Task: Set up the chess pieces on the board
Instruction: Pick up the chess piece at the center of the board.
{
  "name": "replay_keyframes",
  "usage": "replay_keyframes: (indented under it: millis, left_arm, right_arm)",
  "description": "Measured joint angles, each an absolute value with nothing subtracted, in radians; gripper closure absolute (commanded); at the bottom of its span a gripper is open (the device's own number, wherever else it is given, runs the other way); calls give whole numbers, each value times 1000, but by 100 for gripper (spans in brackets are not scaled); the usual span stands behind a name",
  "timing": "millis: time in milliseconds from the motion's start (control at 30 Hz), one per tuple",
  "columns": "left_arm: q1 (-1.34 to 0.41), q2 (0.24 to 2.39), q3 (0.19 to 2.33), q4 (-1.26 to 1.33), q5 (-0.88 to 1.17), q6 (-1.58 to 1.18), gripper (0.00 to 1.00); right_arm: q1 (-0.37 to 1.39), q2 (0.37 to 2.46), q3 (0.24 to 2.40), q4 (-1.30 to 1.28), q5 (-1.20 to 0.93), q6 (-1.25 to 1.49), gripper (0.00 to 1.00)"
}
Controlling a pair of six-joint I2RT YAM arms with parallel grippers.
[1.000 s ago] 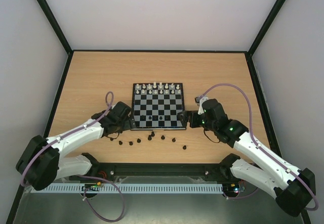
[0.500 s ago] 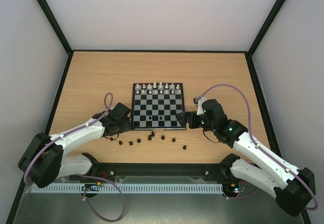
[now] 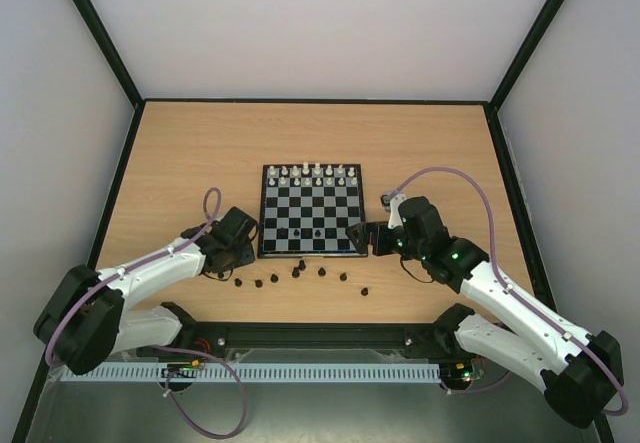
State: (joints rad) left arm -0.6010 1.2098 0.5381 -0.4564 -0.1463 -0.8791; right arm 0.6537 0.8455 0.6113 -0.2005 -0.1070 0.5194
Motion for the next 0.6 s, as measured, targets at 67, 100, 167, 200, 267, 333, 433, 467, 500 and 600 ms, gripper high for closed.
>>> replay_keyframes:
  millis: [67,100,167,200,267,333,433,467,500,600]
  left_arm:
    - [-601,1208,538,-456,-147,-881,72]
    - [-601,1207,538,-456,-147,-879,74]
    - [-601,1206,538,-458,-147,-879,78]
    - [-601,1204,538,-459,-147,-881,78]
    - [-601,1201,537,-462,-147,-880,79]
    - [-601,1200,537,-463,-146,-880,80]
    - [-601,1200,537,-463,-146,-880,81]
    - [-601,1200,537,-463,-146,-879,81]
    - [-601,1200,537,-463,-146,-879,80]
    - [-601,1200,536,-463,-146,-881,72]
  right_arm:
    - [654,846,609,-197,-109,519,1]
    - [654,847,609,-196,-110,519,2]
    - [654,848,608,-196,-112,519,1]
    - [654,849,608,-196,-112,520,1]
    - [654,850,608,-195,-113,520,1]
    - [654,851,608,-195,-116,520,1]
    - [654,851,608,-195,-120,520,1]
    - [654,851,608,-195,-121,520,1]
    - [654,851,608,-195,-122,520,1]
    - [654,851,607,-195,-124,519,1]
